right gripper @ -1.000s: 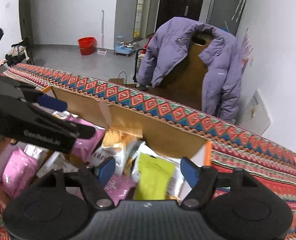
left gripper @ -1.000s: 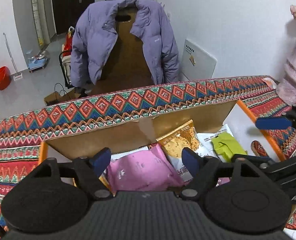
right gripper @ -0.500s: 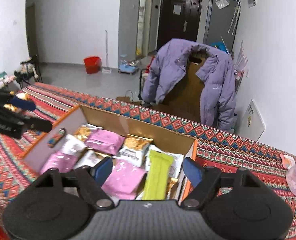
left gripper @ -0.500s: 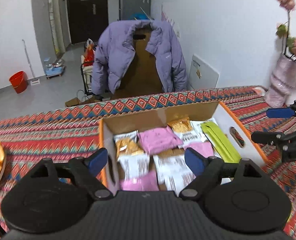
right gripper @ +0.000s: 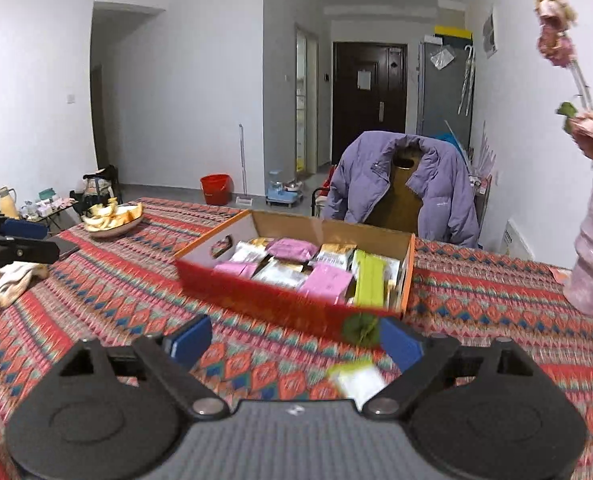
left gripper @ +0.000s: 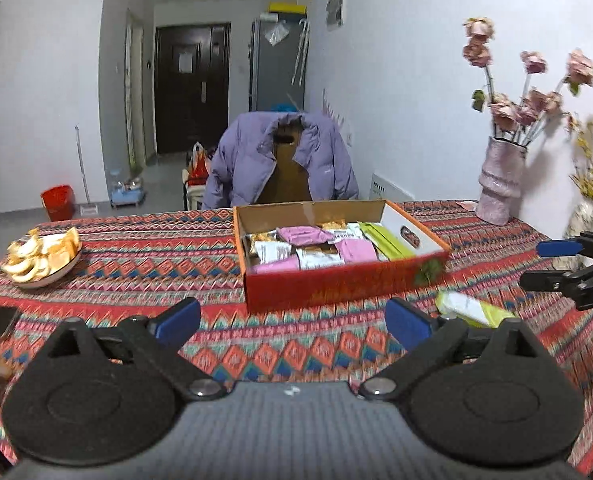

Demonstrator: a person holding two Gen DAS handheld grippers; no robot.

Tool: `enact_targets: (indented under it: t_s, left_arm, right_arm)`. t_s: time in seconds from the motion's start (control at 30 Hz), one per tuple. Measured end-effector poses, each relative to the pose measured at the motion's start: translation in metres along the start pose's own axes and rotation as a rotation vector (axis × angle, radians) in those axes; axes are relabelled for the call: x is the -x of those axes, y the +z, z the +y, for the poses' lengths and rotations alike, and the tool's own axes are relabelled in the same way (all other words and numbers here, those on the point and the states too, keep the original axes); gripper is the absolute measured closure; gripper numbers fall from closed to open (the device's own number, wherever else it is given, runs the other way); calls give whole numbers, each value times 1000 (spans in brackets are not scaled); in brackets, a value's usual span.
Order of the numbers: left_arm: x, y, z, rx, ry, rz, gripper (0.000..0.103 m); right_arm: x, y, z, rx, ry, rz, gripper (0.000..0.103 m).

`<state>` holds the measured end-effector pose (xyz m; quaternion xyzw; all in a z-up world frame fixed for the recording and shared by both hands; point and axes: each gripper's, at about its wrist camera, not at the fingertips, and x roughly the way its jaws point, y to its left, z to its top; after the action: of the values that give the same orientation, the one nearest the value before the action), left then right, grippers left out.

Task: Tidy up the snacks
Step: 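Grasp a red-and-white packet with the left tool while the right tool grasps a green bar packet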

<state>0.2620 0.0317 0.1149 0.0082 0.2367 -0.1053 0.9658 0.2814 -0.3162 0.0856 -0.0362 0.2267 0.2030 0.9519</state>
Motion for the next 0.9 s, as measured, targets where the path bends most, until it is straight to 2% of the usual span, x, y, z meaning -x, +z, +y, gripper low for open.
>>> enact_targets:
  t_s: [0.2, 0.33, 0.47, 0.57, 0.67, 0.73, 0.8, 0.9]
  left_arm:
    - [52, -62, -12, 119, 19, -4, 2]
    - [73, -99, -29, 141, 81, 36, 2]
    - [77, -120, -37, 150, 45, 94, 1]
    - [71, -123, -39, 144, 37, 119, 1]
    - [63, -124, -44, 110, 12, 129, 1]
    - [52, -125, -49, 66, 6, 147, 1]
    - [37, -127, -54, -24, 17, 164, 1]
    - [8, -129, -64, -216, 67, 194, 1]
  right_arm:
    - [56, -62, 29, -3, -51, -27, 5]
    - [85, -96, 51, -50, -114, -25, 4]
    - [103, -119, 62, -73, -122, -20, 2]
    - [103, -122, 62, -40, -139, -8, 2]
    - [98, -121, 61, -44, -160, -2, 2]
    - [94, -121, 58, -72, -139, 2, 2]
    - [88, -122, 54, -90, -116, 15, 2]
    - [77, -120, 50, -75, -125, 39, 2]
